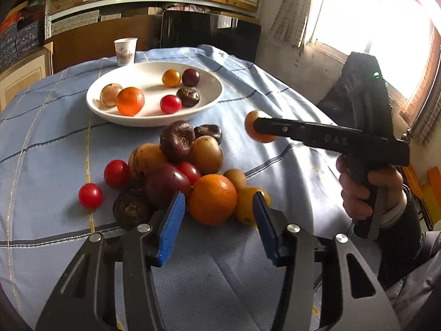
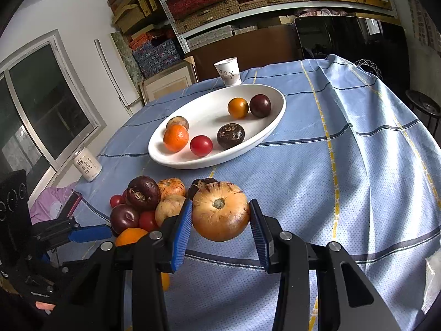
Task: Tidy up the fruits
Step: 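Grasp the pale onion-like fruit with the right tool while the left tool grasps an orange, then carry both held fruits over the white plate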
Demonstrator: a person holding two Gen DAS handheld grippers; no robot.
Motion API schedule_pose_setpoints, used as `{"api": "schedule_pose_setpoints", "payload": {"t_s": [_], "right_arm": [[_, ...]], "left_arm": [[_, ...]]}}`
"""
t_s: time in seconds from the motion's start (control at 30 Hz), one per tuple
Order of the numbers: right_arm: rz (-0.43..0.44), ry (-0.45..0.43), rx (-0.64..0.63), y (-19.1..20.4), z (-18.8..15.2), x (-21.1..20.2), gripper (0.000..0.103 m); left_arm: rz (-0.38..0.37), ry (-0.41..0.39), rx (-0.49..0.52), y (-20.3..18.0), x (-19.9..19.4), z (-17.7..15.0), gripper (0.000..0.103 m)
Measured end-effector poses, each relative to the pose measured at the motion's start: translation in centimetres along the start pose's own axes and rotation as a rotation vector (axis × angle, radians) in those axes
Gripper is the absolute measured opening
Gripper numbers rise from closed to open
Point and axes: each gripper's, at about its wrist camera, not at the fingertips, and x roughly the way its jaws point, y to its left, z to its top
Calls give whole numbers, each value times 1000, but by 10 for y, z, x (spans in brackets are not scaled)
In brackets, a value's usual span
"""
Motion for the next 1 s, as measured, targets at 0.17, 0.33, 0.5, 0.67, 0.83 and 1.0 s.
{"api": "schedule_pose_setpoints", "payload": {"t_s": [0.17,0.33,0.5,0.67,0.83,1.0], "right_arm": [[0,2,-2,0,0,0,42],[3,-1,2,-2,1,-3,42],[8,-3,3,-3,1,-4,42],[12,-5,1,-2,2,-5,42],[13,-10,-2,-1,2,-6,42],[12,-11,-1,-1,1,-6,42]], "left_arm": [[-3,14,-19,3,5,0,50],[-13,51,-40,3,14,1,41],[22,56,-81,5,23,9,41],[31,71,-123,8,32,14,43],[43,70,-113,5,34,16,43],[25,77,-126,4,36,18,43]]}}
